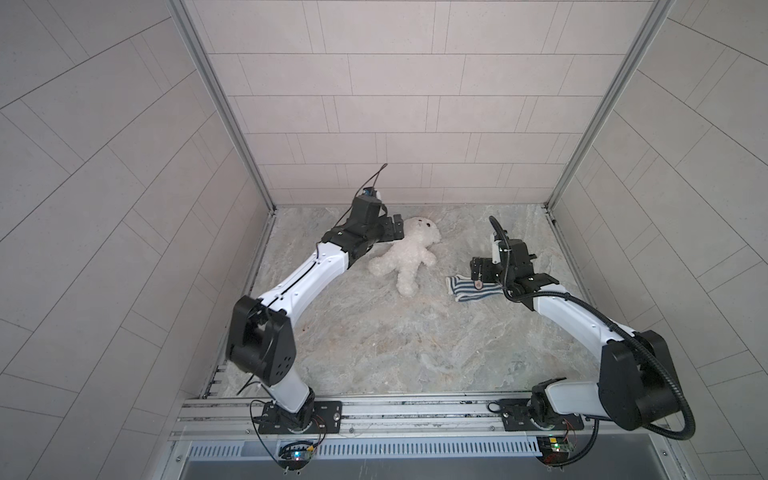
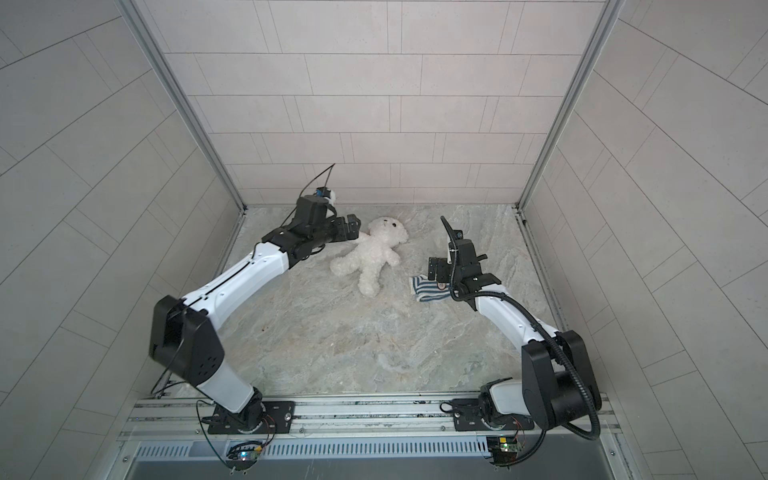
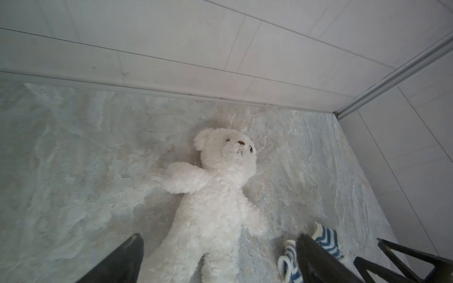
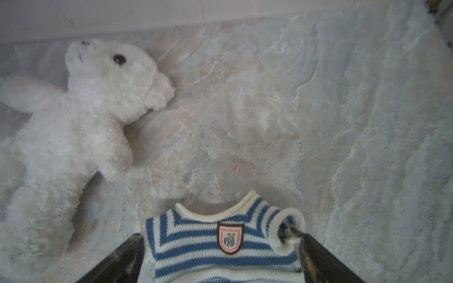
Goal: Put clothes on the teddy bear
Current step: 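Reach the left gripper to the white teddy bear while the right reaches the sweater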
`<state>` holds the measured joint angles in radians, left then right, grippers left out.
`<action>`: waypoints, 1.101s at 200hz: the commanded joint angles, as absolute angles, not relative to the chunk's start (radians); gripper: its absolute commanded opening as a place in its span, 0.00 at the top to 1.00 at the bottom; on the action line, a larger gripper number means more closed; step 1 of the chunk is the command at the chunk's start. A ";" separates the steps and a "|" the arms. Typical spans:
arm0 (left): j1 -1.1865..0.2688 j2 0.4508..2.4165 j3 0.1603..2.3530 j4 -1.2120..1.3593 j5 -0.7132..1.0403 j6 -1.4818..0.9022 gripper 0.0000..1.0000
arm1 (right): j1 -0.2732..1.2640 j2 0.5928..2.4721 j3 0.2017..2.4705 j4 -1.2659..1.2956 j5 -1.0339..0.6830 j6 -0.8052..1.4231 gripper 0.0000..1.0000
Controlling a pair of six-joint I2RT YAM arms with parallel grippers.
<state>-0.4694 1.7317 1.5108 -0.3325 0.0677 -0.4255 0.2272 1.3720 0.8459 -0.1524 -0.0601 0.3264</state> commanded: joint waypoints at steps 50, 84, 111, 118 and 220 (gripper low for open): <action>-0.541 2.187 1.964 -0.780 0.001 -0.296 0.00 | 0.263 1.469 0.891 -0.352 -0.193 0.328 0.00; -0.546 2.247 1.970 -0.805 -0.035 -0.291 0.00 | 0.305 1.478 0.877 -0.344 -0.181 0.313 0.00; -0.550 2.271 1.962 -0.813 -0.052 -0.277 0.00 | 0.337 1.515 0.891 -0.349 -0.157 0.301 0.00; -0.549 2.272 1.959 -0.815 -0.052 -0.274 0.02 | 0.340 1.527 0.899 -0.355 -0.159 0.293 0.00; -0.549 1.936 1.504 -0.625 0.005 -0.304 0.76 | 0.427 1.629 0.973 -0.414 -0.015 0.262 0.21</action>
<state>-0.5484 2.0445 1.6131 -0.6559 -0.0162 -0.2939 0.4107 1.6173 0.9569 -0.3737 -0.0872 0.2794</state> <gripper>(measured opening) 0.284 0.827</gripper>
